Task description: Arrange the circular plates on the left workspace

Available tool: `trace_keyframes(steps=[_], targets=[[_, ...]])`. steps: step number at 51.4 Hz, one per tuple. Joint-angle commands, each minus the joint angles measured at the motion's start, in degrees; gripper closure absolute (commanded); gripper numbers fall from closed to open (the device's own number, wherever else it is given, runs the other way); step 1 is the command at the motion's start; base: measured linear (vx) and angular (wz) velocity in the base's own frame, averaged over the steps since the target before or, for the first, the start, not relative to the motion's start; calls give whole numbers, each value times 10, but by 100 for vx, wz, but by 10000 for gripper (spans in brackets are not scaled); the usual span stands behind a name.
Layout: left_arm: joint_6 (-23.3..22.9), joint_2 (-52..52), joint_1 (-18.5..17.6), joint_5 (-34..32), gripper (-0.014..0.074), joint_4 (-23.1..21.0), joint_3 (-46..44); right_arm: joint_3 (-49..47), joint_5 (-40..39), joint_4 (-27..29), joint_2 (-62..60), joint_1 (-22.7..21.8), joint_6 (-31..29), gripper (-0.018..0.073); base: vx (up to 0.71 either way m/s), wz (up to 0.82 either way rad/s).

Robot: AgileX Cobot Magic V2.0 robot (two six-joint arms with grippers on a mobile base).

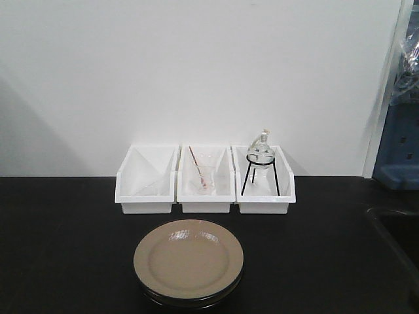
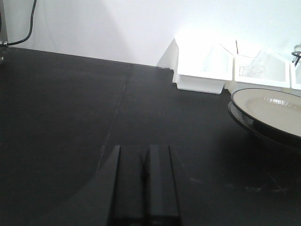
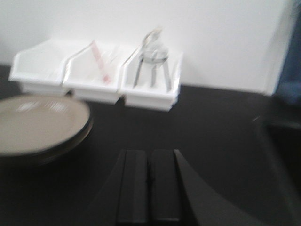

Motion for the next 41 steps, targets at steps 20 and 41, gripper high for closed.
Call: trace_keyframes(steps=[20,41], targets=[[-5,-3,-3,-44,596,0,12,193,153,-282,-354,-116,331,563,0,0],[-5,-3,-3,-40,596,0,12,193,177,-286,-381,-114,332,563,0,0]])
